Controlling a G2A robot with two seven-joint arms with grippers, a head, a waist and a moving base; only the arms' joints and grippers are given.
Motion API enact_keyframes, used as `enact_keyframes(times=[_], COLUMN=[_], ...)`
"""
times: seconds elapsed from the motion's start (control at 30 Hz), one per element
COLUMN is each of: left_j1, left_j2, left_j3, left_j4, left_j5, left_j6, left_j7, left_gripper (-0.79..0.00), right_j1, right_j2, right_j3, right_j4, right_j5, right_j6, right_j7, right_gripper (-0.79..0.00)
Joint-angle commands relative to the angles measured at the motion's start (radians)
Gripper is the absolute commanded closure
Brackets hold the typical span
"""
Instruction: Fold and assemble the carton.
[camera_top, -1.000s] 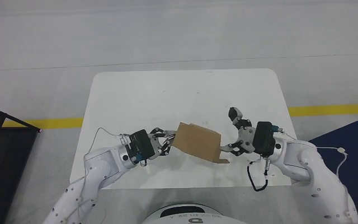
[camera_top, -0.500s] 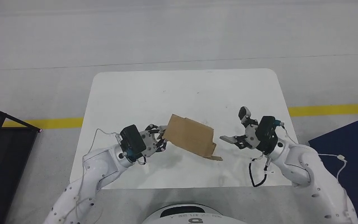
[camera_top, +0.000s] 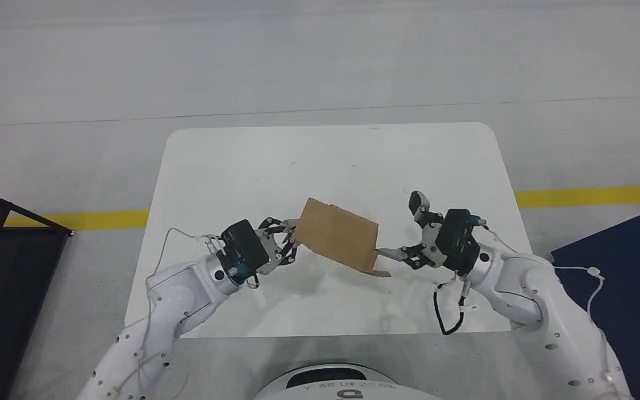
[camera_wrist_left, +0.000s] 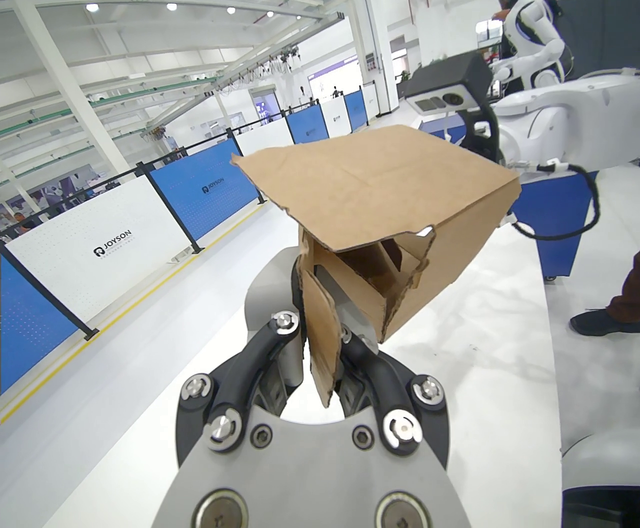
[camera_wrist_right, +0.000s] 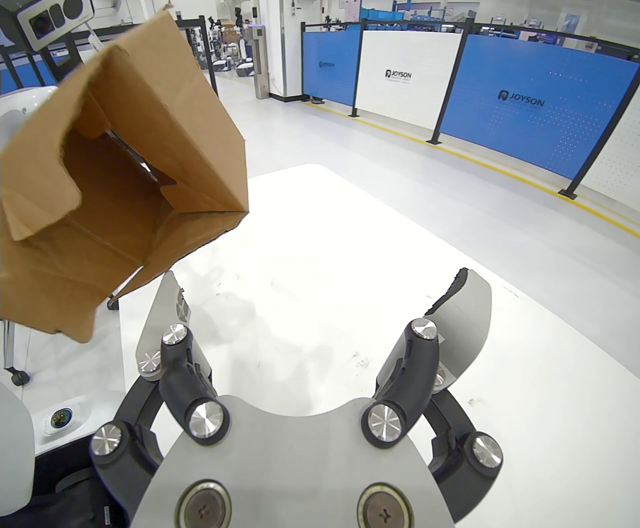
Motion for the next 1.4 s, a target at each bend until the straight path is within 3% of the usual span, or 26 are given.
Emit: enact_keyframes(times=[0.0,0.27,0.63,1.07,1.37], left_j1=[0.002,-0.004,-0.003,-0.011,-0.001], left_j2=[0.0,-0.002,-0.003,-0.006,-0.006], left_j3=[0.001,0.001,-0.006,-0.003,-0.009], left_j4=[-0.001,0.003,0.008,0.011,0.018], left_j5=[-0.002,-0.019,-0.054,-0.034,0.006], left_j6=[-0.002,-0.019,-0.047,-0.039,-0.015], left_j7=[0.002,0.012,0.043,0.034,0.017], left_gripper=[0.0,0.0,0.0,0.0,0.0], right_j1=[0.001,0.014,-0.015,0.018,0.017], right_j2=[0.0,-0.005,-0.004,-0.013,-0.014], right_j3=[-0.002,-0.034,0.049,-0.045,-0.039], right_j4=[-0.004,-0.005,0.031,0.0,-0.021], right_j5=[-0.001,-0.011,0.05,-0.009,-0.029], right_j6=[-0.002,0.018,0.027,0.044,0.056], right_j7=[0.007,0.015,-0.027,0.034,0.036], right_gripper=[-0.785,-0.785,-0.785,-0.785,-0.785])
